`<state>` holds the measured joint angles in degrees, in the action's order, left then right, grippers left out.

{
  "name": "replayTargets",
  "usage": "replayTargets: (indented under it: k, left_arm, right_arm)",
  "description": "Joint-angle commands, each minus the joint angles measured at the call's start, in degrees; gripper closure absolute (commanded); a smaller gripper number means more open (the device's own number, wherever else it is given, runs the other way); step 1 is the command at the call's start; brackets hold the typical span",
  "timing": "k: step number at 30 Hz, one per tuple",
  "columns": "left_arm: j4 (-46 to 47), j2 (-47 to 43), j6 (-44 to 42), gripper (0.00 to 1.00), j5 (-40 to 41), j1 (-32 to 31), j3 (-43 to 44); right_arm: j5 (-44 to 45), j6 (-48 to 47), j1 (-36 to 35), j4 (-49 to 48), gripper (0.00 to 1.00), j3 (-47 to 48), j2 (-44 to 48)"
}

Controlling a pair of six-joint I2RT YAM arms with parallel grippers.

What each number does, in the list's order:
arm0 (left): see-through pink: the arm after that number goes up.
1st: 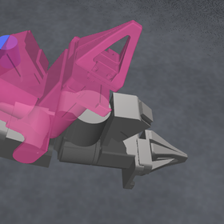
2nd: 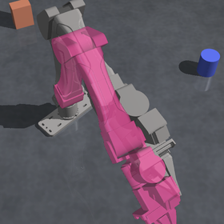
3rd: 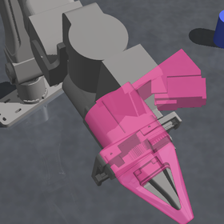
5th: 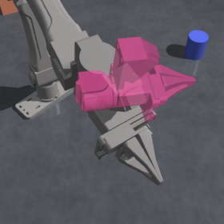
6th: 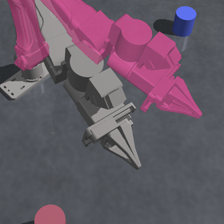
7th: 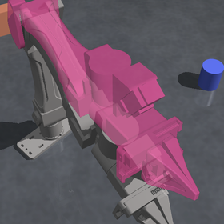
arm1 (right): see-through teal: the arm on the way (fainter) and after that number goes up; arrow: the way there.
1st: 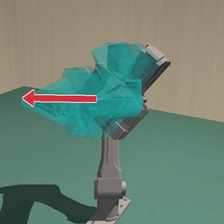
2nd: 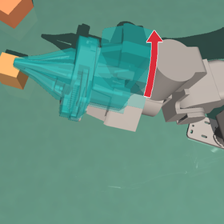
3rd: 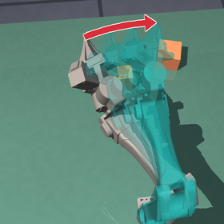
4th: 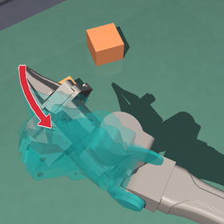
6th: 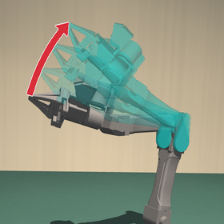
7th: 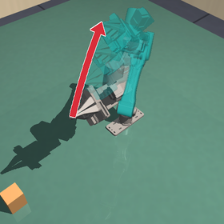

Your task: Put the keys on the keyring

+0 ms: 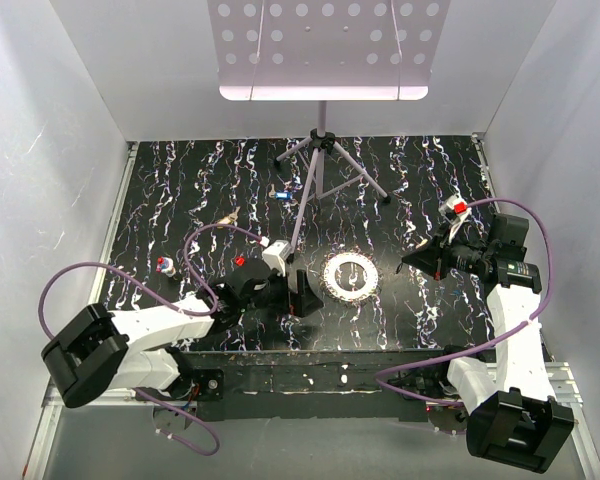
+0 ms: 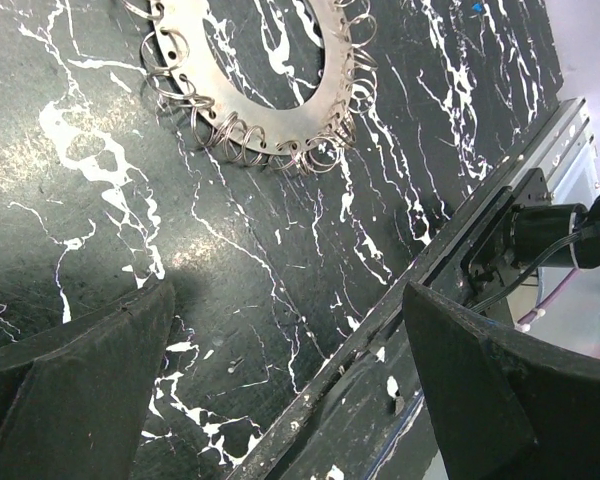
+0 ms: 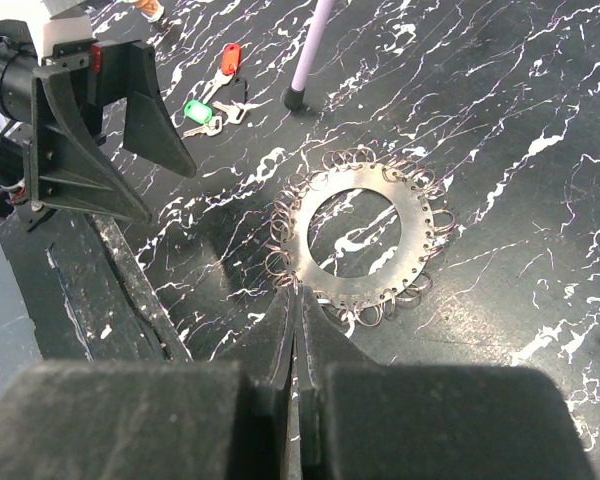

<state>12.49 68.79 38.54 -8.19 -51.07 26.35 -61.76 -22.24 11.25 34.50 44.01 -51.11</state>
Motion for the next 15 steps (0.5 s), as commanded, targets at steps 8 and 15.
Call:
replayTargets:
  k: [8, 15]
  left_arm:
    - [2.4, 3.1, -0.2, 0.02, -1.9, 0.3, 2.5]
    - [2.7, 4.5, 0.1, 0.02, -2.4, 0.3, 2.7]
  right_arm:
    - [-0.7, -0.4, 0.2, -0.6, 0.99, 0.3, -0.2]
    - [-0.7, -0.5, 0.3, -0.5, 0.99, 0.4, -0.2]
